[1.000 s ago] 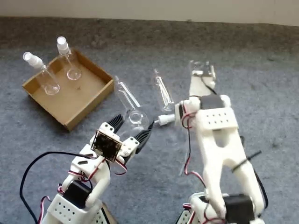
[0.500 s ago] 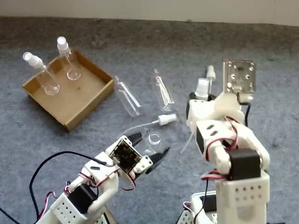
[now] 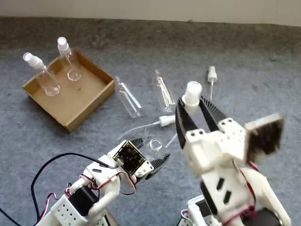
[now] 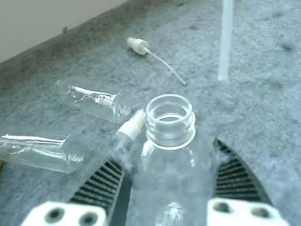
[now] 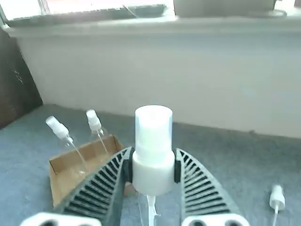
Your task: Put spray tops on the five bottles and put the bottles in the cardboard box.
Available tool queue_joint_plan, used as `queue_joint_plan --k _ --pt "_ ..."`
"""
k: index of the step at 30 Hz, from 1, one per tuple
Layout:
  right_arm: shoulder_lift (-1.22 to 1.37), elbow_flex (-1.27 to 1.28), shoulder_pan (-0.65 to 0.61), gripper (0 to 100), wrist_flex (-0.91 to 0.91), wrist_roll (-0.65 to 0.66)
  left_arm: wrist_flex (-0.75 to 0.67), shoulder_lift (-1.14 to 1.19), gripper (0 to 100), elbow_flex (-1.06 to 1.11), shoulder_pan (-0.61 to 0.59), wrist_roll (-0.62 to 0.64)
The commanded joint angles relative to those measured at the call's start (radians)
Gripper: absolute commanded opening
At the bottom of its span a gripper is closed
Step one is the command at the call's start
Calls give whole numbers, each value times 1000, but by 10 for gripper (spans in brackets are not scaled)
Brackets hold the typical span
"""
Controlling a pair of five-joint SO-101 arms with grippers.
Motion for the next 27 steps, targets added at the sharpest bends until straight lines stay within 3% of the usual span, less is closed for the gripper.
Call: queue_joint_plan --k 1,10,23,27 --pt "-38 -39 -16 70 -39 5 6 -4 74 22 16 3" --pt "-58 45 -18 70 -77 5 23 -5 74 22 104 2" --pt "-59 173 -19 70 -105 5 18 -7 74 22 96 3" --pt "-59 179 -105 70 -104 5 18 -7 74 22 94 3"
